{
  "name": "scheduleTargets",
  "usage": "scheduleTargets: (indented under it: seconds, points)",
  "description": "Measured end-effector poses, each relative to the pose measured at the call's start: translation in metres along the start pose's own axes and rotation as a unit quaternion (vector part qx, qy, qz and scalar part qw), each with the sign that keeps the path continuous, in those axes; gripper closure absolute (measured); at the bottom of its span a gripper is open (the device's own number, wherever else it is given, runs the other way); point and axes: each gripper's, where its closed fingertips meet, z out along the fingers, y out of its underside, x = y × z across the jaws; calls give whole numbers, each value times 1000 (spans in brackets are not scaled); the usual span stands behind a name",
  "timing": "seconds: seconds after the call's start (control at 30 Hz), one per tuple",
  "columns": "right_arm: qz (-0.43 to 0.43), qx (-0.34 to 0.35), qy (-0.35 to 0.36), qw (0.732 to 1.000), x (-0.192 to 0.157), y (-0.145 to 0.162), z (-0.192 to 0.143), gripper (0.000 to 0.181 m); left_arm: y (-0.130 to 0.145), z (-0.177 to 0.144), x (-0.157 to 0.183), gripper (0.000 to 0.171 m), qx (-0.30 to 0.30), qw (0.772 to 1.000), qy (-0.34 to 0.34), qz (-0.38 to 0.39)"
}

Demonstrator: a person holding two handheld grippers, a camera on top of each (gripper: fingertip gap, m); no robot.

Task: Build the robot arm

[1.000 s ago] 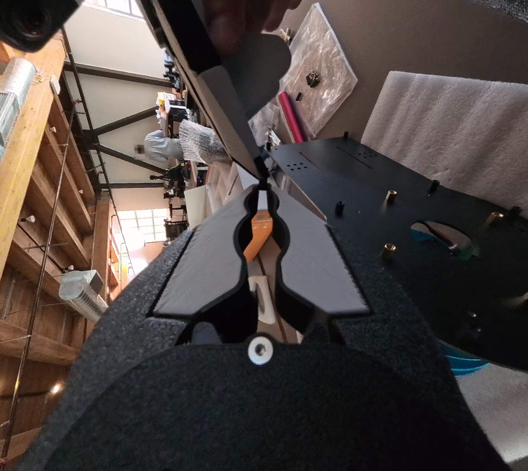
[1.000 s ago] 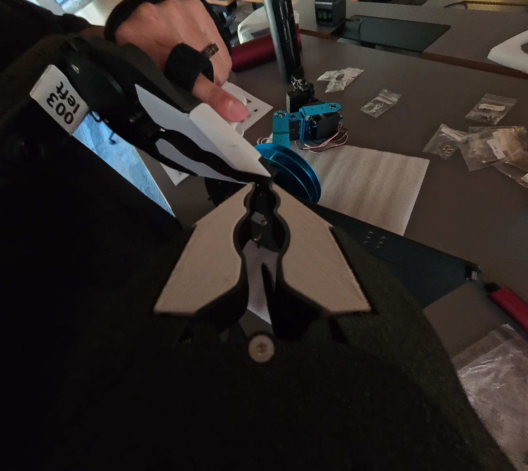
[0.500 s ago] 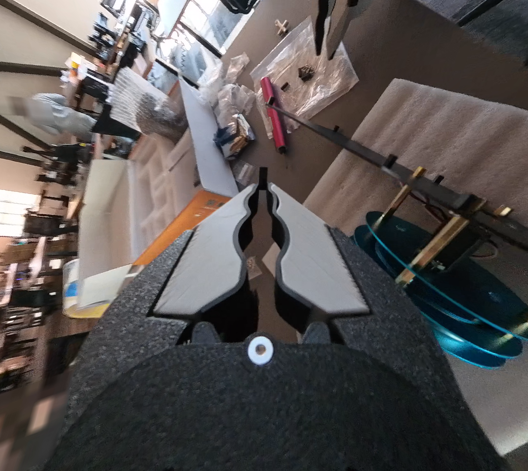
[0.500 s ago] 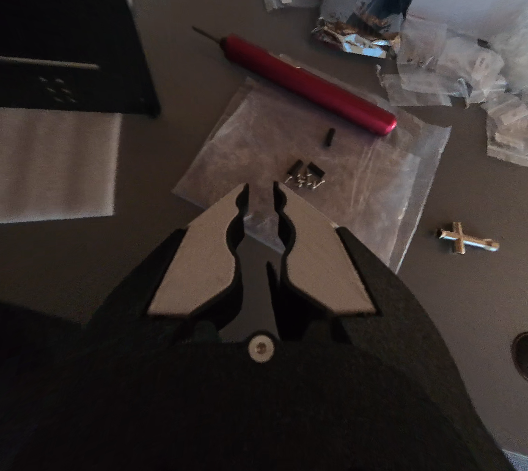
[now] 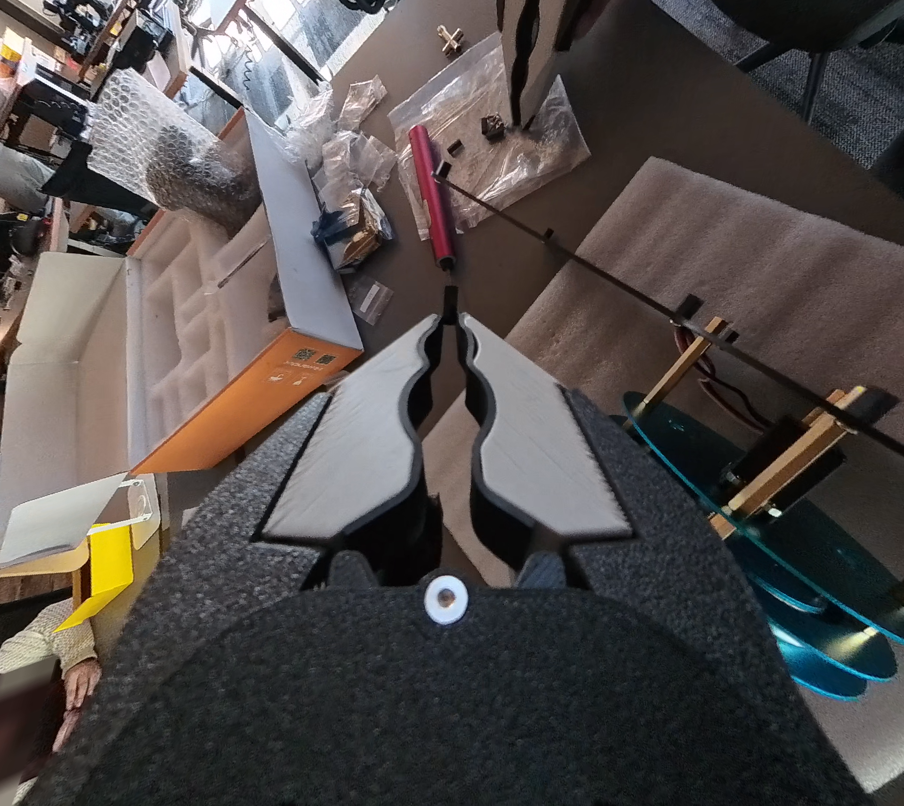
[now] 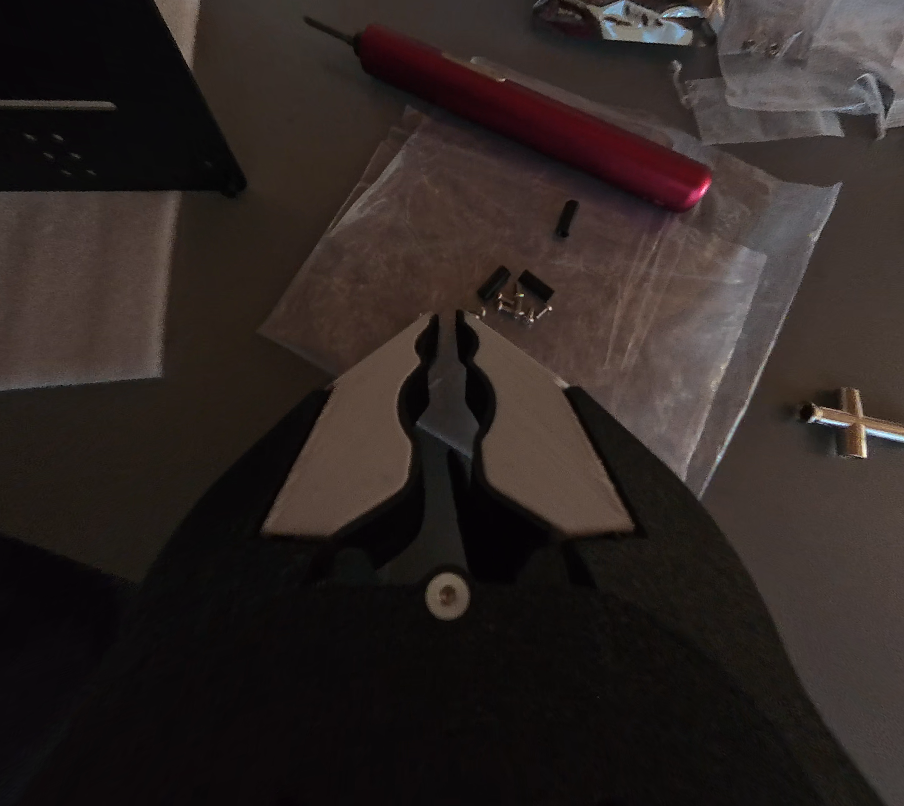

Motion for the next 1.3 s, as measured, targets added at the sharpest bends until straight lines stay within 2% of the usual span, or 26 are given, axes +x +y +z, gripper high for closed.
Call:
scheduleTargets:
  seconds: [0.17,0.3,0.47,0.73,0.97,1.2,1.3]
  points:
    - [-5,2,2,1000,15,-2,-6,171,3,1,3,167,-7,1000,0,0]
    - [-17,-17,-25,999,9,2,-2,170,5,1,4,167,-13,1000,-2,1]
    - [-17,-5,4,1000,9,1,0,172,8,-1,6,167,-17,1000,-4,-5]
    - [-1,-21,-11,1000,-1,5,-2,175,9,-2,6,167,-18,1000,-3,-4]
    - [2,-12,39,999,32,-3,-5,171,10,-4,6,167,-17,1000,-7,-6]
    - [-6,-18,37,999,39,-4,0,172,11,-6,7,167,-22,1000,-8,-1]
    - [14,-20,5,1000,32,-1,0,172,13,-7,8,167,-24,1000,-9,-2]
